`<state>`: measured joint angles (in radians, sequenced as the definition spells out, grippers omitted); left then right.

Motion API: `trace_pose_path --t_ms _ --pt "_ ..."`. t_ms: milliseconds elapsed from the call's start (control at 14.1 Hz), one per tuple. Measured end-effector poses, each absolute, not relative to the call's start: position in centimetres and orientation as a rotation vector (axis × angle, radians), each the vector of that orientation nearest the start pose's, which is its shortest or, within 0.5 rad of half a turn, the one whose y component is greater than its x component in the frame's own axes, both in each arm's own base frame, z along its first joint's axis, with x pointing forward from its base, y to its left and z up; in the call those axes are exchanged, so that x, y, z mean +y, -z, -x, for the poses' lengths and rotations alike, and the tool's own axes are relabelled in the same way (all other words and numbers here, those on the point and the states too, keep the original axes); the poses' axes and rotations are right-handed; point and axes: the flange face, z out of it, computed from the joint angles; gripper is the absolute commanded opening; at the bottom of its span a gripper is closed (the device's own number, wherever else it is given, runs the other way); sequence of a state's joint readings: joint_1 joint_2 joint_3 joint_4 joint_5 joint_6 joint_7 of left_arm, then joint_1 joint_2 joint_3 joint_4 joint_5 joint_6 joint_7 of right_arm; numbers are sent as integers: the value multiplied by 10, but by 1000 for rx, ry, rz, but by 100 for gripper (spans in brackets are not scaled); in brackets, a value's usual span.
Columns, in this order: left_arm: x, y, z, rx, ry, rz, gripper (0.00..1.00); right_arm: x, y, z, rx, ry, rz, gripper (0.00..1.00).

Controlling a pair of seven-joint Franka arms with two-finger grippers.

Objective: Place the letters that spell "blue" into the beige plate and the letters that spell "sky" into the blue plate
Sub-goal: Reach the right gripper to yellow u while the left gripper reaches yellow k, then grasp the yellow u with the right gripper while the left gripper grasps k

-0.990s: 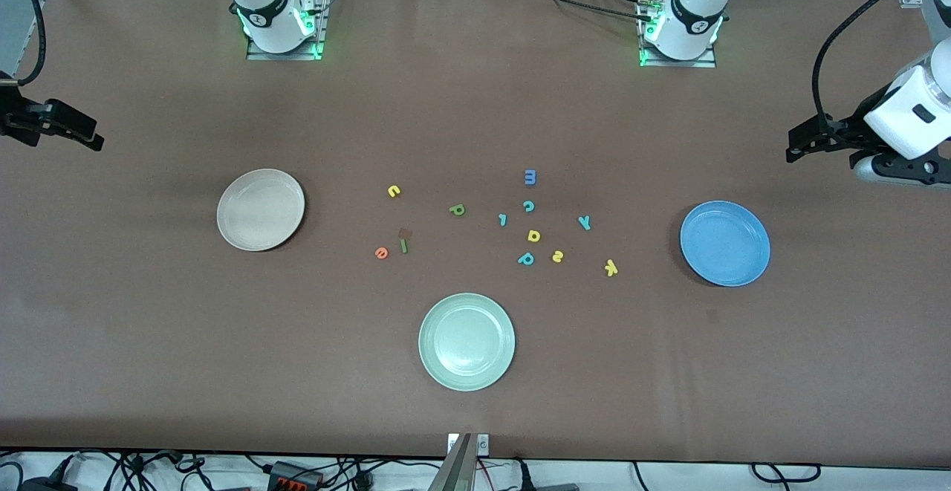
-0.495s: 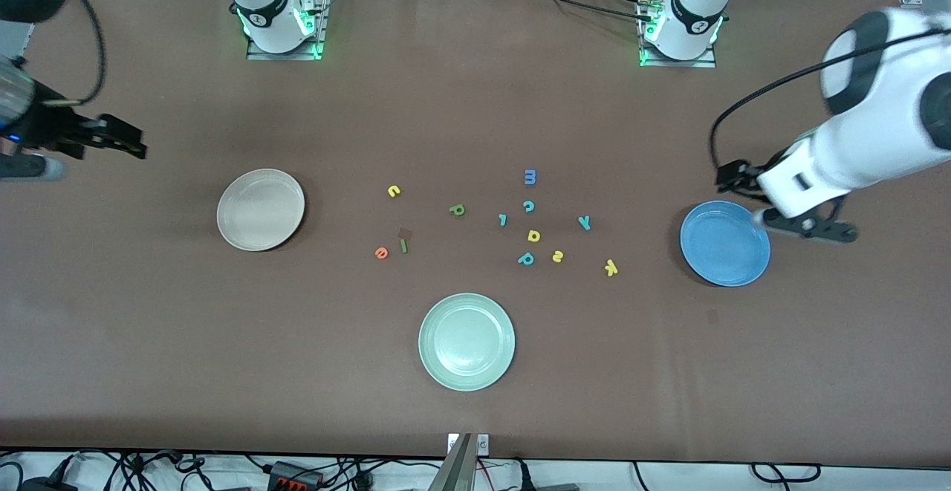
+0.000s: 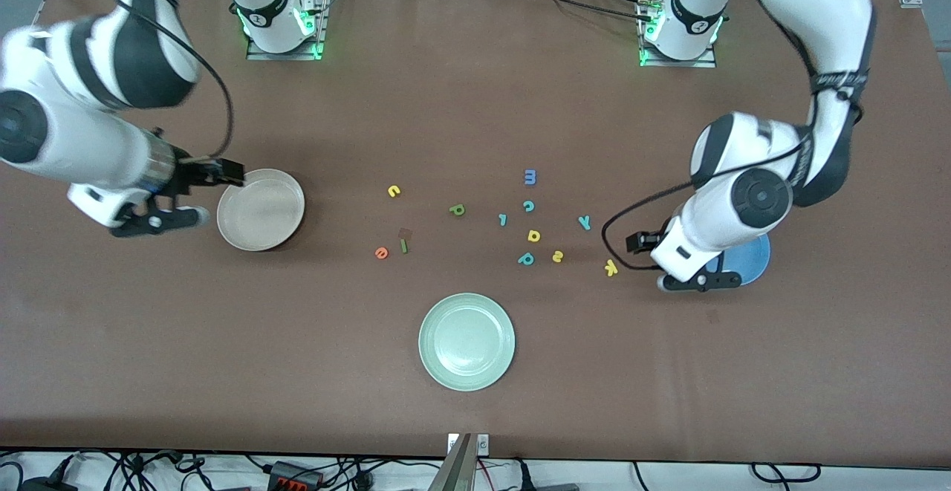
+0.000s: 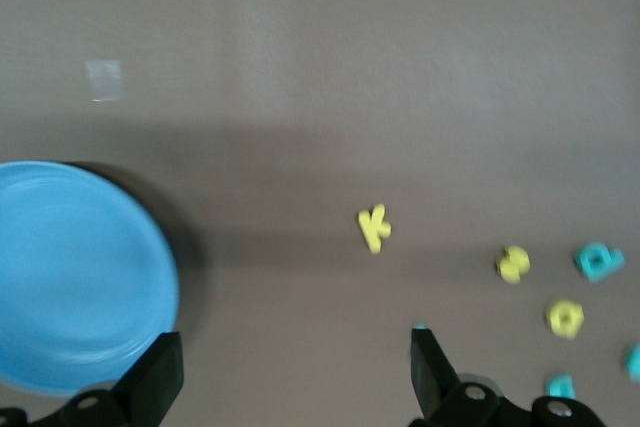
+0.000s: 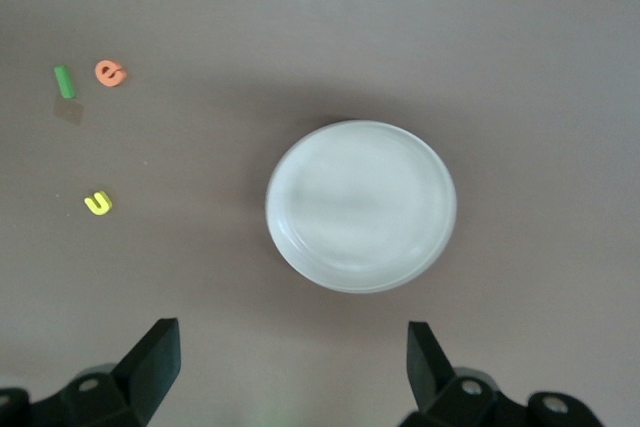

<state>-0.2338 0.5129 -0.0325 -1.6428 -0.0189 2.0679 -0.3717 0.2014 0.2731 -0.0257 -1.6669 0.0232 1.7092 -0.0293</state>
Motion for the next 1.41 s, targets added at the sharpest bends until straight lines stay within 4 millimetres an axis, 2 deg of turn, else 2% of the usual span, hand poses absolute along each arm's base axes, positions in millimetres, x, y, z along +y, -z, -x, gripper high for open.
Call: trace_pose_path --t_ms 283,495,636,778,919,990,1343,1414 --pt "-191 -231 -652 -329 -132 3125 100 179 -355 -610 -315 -388 3133 100" --pt "-204 -192 -646 -335 -151 3118 100 227 -317 -599 -319 -393 3153 100" --pt "-213 -182 -641 -318 -166 3114 98 257 -291 -581 -382 -356 3152 100" --pt "-214 -181 -641 -319 -161 3116 77 284 -261 -556 -454 -288 3145 100" --pt "-212 -180 -641 -322 -159 3115 54 304 -239 -531 -452 -242 3149 100" --pt "-212 -179 -641 -321 -161 3114 48 312 -233 -522 -455 -240 3152 100" --pt "-214 -174 -640 -319 -151 3118 47 338 -204 -499 -520 -274 3157 99" --pt "-214 -172 -640 -320 -145 3120 41 341 -196 -496 -530 -279 3157 95"
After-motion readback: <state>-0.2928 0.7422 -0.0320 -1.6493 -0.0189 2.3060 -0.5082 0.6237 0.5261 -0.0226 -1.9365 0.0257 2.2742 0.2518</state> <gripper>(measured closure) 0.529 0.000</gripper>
